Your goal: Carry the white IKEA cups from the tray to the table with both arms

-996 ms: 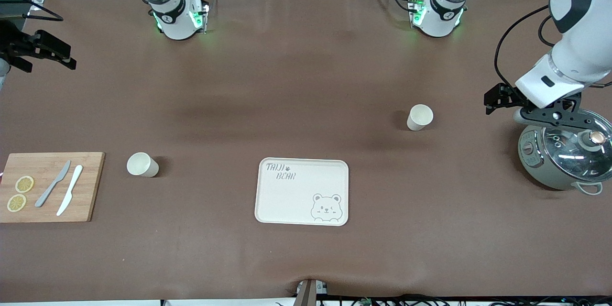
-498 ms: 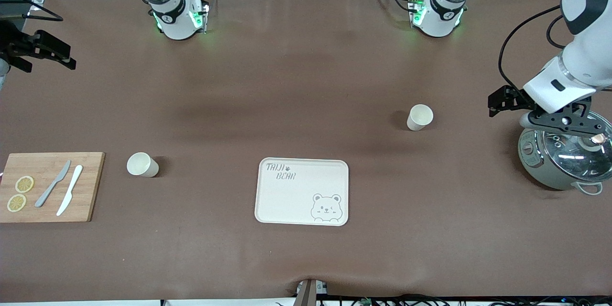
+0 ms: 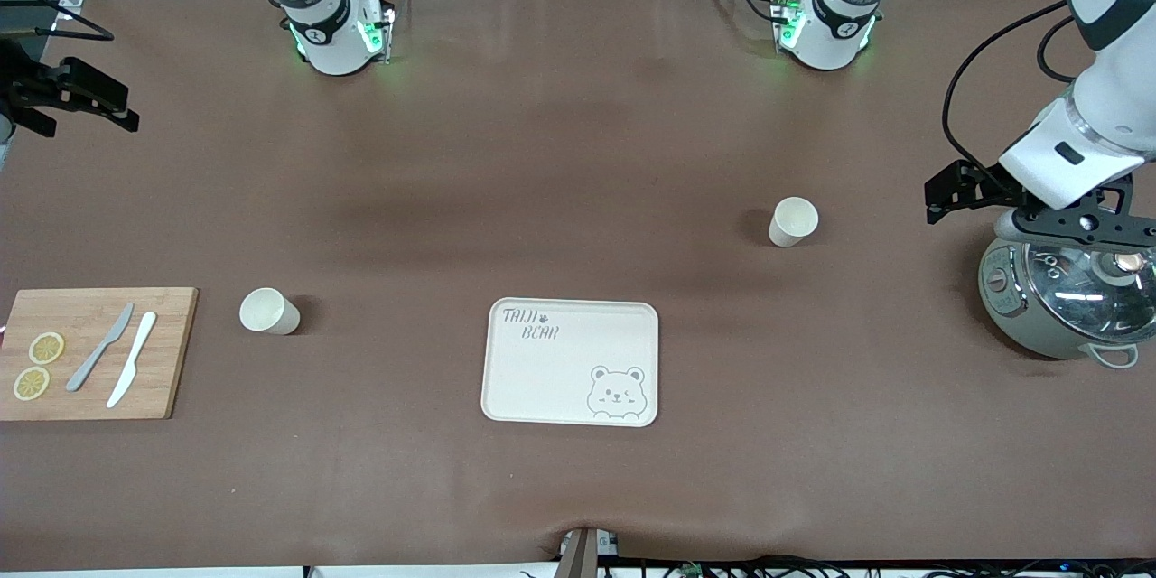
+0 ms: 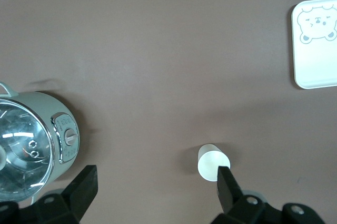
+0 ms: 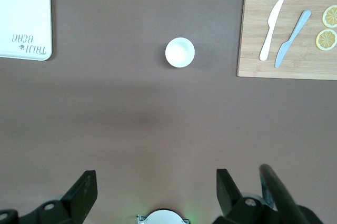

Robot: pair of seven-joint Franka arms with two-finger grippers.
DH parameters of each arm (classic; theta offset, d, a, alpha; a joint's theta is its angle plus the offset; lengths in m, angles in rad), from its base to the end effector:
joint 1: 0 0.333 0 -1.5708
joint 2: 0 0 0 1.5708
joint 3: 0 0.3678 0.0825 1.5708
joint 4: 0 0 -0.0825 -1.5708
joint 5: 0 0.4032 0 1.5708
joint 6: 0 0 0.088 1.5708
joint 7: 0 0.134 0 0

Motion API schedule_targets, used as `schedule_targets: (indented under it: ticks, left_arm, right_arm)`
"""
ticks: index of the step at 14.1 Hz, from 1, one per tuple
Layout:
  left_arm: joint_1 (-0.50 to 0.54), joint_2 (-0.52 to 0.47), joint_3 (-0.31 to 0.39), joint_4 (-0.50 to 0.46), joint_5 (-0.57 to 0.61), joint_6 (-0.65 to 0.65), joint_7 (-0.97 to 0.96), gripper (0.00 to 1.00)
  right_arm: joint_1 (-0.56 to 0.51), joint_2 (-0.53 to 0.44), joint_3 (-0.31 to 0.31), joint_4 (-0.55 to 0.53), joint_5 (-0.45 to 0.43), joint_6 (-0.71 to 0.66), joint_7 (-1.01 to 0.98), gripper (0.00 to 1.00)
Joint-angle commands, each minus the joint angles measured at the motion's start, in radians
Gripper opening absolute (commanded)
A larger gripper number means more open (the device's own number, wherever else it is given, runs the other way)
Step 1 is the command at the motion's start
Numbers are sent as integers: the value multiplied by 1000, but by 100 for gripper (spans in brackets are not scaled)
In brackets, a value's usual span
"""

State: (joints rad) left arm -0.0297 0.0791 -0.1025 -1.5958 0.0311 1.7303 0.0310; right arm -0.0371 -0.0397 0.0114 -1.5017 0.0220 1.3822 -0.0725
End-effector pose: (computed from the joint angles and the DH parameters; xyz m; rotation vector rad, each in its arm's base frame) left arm 0.6115 -0.0752 0.6046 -3.1096 0.2598 -0.0888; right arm 0.5366 -0.0104 0.6890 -3.1130 -0.0779 0.1225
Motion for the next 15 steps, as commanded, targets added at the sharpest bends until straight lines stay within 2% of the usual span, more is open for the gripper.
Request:
schedule_targets:
  ticks: [1, 15]
  left_arm:
    - [-9, 2, 14, 22, -14, -21, -3, 100]
    - [-1, 4, 12, 34, -23, -24, -19, 100]
  right_arm:
    - [-15, -11, 7, -11, -8, -2, -20, 100]
    - [-11, -11, 9, -11, -4, 5, -20, 100]
